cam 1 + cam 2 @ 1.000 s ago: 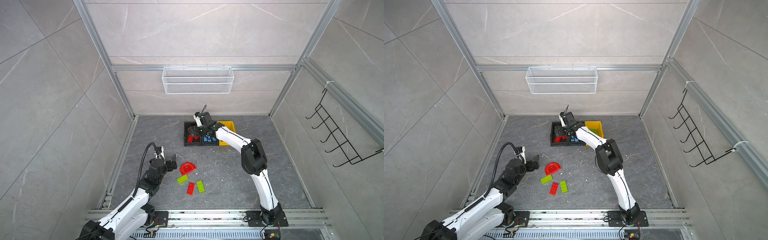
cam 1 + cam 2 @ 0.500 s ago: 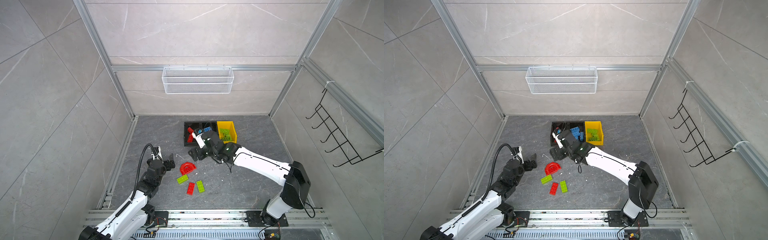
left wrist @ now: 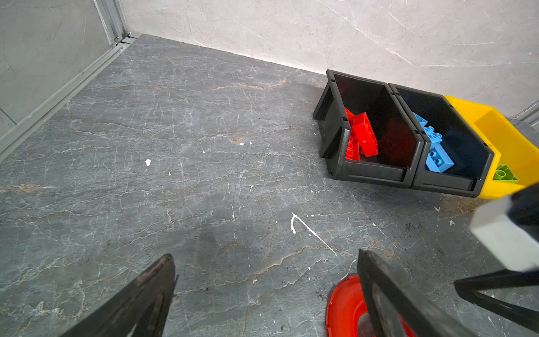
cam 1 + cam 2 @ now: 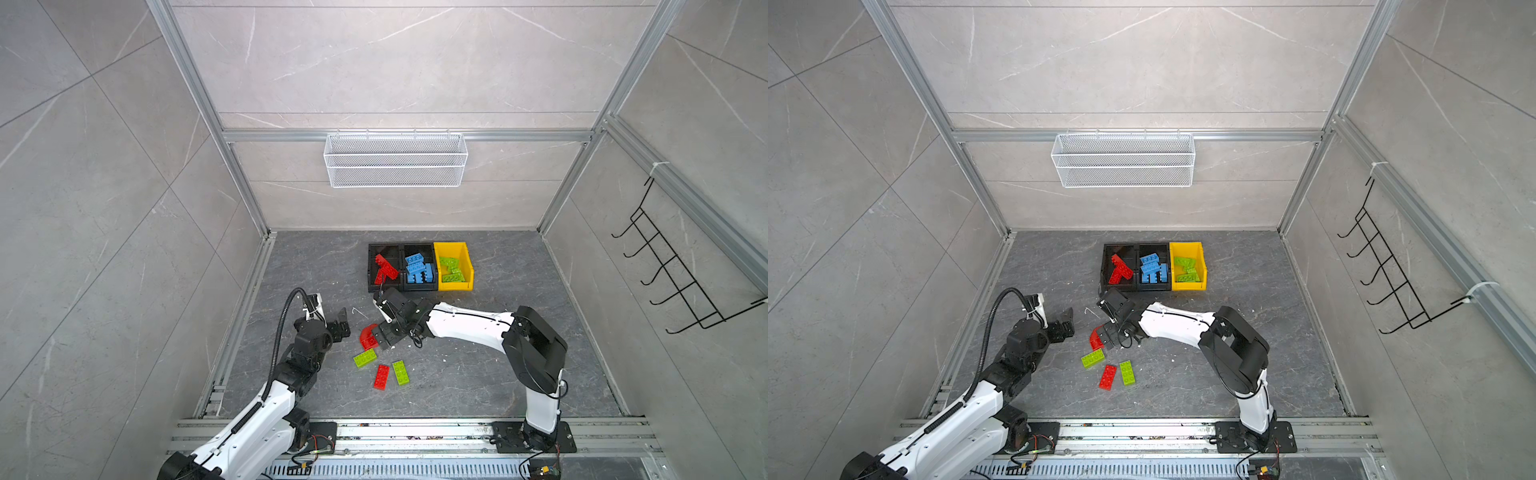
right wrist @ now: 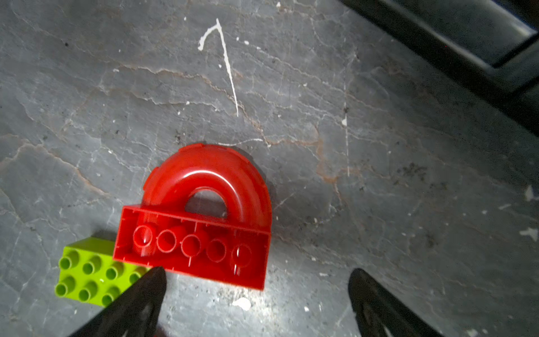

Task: Sort the legos into containers by color
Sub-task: 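Move the right gripper back down to the red arch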

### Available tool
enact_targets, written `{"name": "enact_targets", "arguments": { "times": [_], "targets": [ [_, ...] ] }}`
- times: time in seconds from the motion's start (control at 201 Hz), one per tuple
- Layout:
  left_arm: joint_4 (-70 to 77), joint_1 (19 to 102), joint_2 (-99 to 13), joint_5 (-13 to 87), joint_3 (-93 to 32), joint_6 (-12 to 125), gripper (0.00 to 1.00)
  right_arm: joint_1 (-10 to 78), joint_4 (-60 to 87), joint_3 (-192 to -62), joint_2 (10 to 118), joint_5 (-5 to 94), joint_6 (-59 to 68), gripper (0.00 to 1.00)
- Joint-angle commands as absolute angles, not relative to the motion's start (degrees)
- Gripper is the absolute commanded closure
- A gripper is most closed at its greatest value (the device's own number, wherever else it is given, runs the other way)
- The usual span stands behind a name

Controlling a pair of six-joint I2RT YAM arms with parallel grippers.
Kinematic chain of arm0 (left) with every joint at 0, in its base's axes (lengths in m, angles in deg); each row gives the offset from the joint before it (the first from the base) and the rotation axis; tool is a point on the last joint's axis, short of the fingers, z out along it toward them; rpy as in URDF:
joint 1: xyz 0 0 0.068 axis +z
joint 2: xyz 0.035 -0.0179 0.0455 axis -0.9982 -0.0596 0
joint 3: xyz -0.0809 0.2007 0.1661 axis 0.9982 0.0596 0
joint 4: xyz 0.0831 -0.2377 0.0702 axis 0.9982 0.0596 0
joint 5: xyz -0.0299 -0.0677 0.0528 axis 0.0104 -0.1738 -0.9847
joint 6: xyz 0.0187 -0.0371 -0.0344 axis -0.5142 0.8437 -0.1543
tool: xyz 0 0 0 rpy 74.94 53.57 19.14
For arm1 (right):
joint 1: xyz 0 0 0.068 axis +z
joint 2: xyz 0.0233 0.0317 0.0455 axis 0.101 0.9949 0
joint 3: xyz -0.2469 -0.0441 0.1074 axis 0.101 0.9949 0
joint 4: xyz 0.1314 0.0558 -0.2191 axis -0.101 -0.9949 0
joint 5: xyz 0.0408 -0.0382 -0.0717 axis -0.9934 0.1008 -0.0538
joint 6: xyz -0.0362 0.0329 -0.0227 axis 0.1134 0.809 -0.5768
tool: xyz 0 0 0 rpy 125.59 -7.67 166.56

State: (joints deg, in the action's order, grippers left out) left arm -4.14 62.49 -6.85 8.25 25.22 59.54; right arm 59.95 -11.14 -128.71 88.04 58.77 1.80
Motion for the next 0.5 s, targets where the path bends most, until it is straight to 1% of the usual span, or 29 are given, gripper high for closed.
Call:
{"name": "enact_targets", "arguments": {
  "times": [0.0, 0.179, 0.373, 0.493],
  "targets": [
    [-5.11, 62.77, -5.59, 7.56, 25.56, 60.02, 0.01, 60.8, -12.53, -131.11, 90.54, 58.61, 2.18, 0.01],
    [-5.12, 62.77, -5.57, 7.73, 25.57, 60.01, 0.01, 60.92, -12.38, -133.15, 92.93, 58.66, 2.91, 0.01],
    [-5.01, 62.78, -5.35, 7.31, 25.61, 60.02, 0.01, 60.78, -14.53, -133.75, 94.13, 62.15, 1.67, 0.0],
    [-4.92, 62.77, -5.57, 7.14, 25.53, 59.91, 0.01, 58.76, -19.31, -134.29, 94.62, 63.18, -0.71, 0.0]
  ]
}}
